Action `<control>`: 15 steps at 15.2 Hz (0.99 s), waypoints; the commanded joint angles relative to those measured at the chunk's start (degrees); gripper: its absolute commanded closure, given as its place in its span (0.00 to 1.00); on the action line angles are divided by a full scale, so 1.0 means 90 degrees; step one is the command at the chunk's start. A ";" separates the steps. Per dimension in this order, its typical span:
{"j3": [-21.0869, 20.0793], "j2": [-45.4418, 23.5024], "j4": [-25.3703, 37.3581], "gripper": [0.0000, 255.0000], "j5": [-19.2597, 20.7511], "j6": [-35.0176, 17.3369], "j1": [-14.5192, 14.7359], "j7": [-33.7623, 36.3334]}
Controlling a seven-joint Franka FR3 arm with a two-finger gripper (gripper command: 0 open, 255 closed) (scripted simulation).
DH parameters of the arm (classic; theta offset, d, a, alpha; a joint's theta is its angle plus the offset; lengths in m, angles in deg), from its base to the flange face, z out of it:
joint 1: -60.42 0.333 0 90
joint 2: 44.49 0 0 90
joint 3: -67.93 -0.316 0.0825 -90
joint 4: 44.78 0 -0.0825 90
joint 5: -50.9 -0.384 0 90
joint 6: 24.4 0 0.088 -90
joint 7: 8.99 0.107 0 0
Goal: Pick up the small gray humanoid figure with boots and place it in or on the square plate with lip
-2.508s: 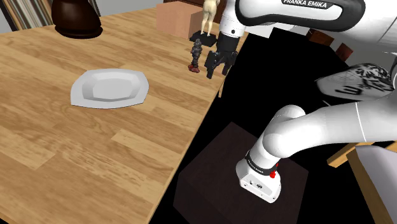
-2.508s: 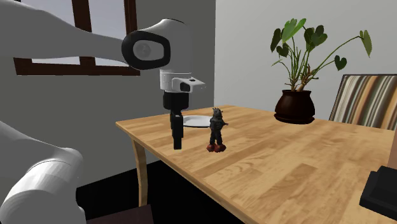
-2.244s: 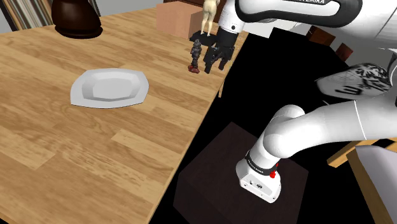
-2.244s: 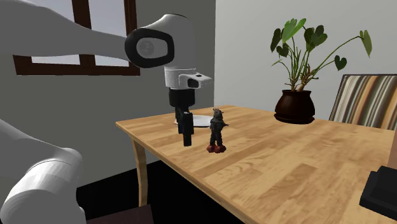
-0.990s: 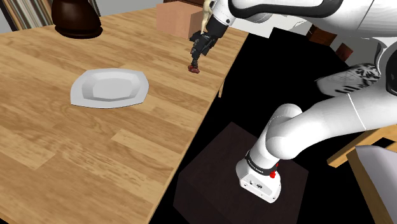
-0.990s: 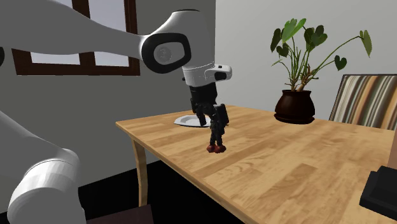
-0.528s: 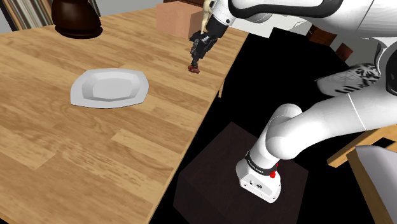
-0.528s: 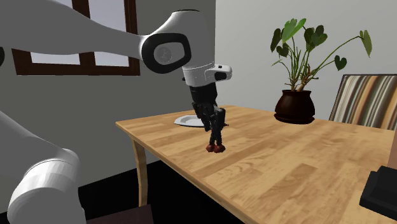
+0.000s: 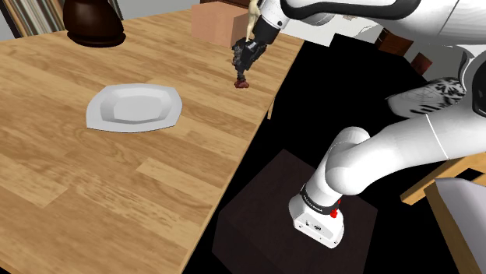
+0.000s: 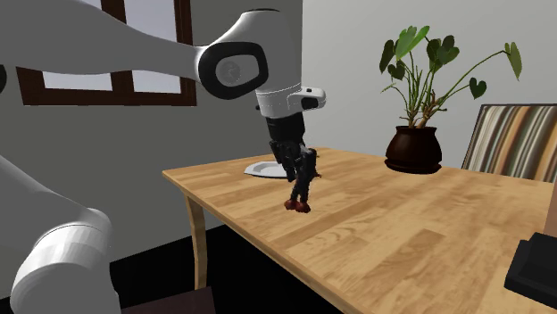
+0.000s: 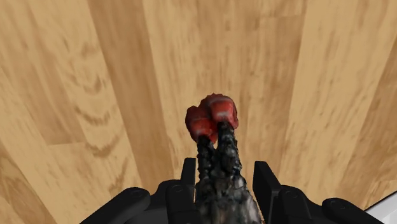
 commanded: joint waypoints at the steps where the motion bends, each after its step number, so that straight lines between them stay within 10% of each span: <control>1: -0.0015 -0.0012 0.0157 1.00 -0.0002 0.0143 0.0007 0.0027; 15: -0.0058 -0.0244 0.1531 1.00 -0.0021 0.1278 0.0058 0.0162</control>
